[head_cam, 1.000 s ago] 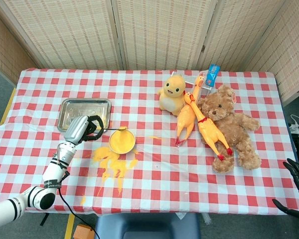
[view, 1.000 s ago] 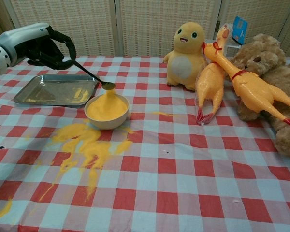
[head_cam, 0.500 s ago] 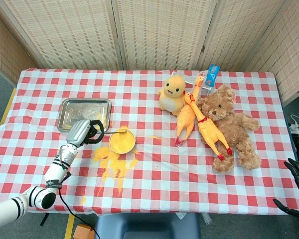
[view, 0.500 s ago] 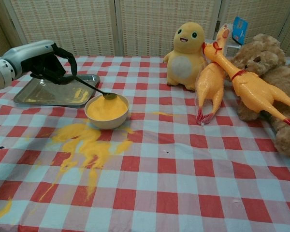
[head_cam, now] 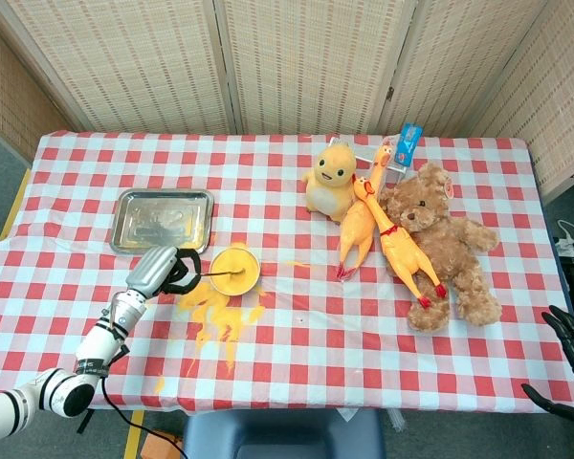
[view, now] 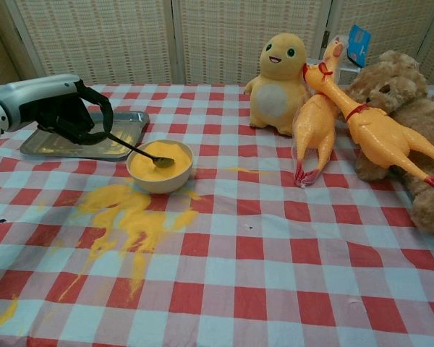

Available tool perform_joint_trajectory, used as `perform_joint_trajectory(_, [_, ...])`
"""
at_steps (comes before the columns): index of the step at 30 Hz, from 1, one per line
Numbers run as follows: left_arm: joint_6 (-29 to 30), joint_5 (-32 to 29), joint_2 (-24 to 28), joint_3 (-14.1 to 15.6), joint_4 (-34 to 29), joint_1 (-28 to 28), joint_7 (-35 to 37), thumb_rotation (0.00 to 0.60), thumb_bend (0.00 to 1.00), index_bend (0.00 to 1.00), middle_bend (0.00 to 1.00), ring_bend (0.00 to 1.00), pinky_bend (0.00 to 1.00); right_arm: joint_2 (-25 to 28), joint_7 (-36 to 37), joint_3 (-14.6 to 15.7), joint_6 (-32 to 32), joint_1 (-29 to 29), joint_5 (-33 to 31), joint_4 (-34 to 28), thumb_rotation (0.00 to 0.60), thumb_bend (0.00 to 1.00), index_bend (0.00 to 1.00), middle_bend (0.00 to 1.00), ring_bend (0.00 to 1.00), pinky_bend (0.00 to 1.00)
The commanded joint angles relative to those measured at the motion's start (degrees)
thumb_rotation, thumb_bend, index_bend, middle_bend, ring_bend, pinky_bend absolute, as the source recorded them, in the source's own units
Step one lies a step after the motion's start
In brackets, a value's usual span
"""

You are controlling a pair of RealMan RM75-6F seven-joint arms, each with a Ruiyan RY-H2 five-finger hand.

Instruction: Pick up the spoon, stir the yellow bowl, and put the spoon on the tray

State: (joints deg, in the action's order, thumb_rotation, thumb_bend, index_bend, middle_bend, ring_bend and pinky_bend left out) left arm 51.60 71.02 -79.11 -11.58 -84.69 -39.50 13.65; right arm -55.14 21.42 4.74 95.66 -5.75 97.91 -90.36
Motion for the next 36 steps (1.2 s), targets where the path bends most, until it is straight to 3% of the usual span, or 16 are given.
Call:
perform_joint_trajectory(1, [1.26, 0.85, 1.12, 0.42, -2.4, 0.97, 0.16, 0.6, 0.75, 0.85, 1.0, 1.0, 1.0, -0.02, -0.11, 0.08, 0.02, -0.01, 0.16, -0.09, 0.6, 0.09, 0.0, 0.0, 0.0, 0.0])
perform_joint_trajectory(5, [4.7, 3.05, 1.34, -0.4, -4.02, 1.85, 1.78, 0.6, 0.75, 0.85, 1.0, 1.0, 1.0, 0.01, -0.07, 0.2, -0.08, 0.04, 0.33, -0.14, 0.6, 0.09, 0.0, 0.0, 0.0, 0.0])
perform_joint_trajectory(11, [10.45, 5.09, -3.18, -2.37, 2.05, 1.58, 1.24, 0.6, 0.75, 0.85, 1.0, 1.0, 1.0, 0.13, 0.14, 0.07, 0.43, -0.21, 0.07, -0.12, 0.6, 0.09, 0.0, 0.0, 0.0, 0.0])
perform_joint_trajectory(23, [7.56, 4.39, -6.76, -1.21, 11.09, 0.35, 2.13, 0.6, 0.75, 0.85, 1.0, 1.0, 1.0, 0.03, -0.05, -0.2, -0.17, 0.0, -0.57, -0.13, 0.6, 0.09, 0.0, 0.0, 0.0, 0.0])
perform_joint_trajectory(36, [3.65, 3.39, -2.89, 0.65, 6.44, 1.0, 2.24, 0.6, 0.75, 0.85, 1.0, 1.0, 1.0, 0.0, -0.26, -0.1, 0.03, -0.07, -0.16, -0.2, 0.6, 0.09, 0.0, 0.0, 0.0, 0.0])
